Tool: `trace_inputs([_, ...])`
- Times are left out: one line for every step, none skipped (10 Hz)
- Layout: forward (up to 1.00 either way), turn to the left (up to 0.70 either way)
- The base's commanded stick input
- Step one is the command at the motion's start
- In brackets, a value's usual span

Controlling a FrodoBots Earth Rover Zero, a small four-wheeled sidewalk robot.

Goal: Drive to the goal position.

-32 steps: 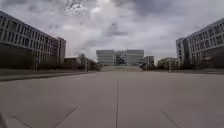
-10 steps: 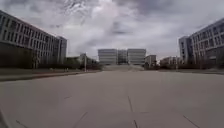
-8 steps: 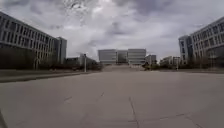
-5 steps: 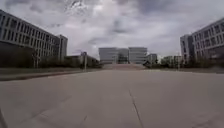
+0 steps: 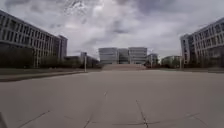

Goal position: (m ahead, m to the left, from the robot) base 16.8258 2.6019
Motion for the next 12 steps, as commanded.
trace_inputs([1.00, 0.00])
trace_inputs([1.00, 0.00])
trace_inputs([1.00, 0.00])
trace_inputs([1.00, 0.00])
trace_inputs([1.00, 0.00])
trace_inputs([1.00, 0.00])
trace_inputs([1.00, 0.00])
trace_inputs([1.00, 0.00])
trace_inputs([1.00, 0.00])
trace_inputs([1.00, 0.00])
trace_inputs([1.00, 0.00])
trace_inputs([1.00, 0.00])
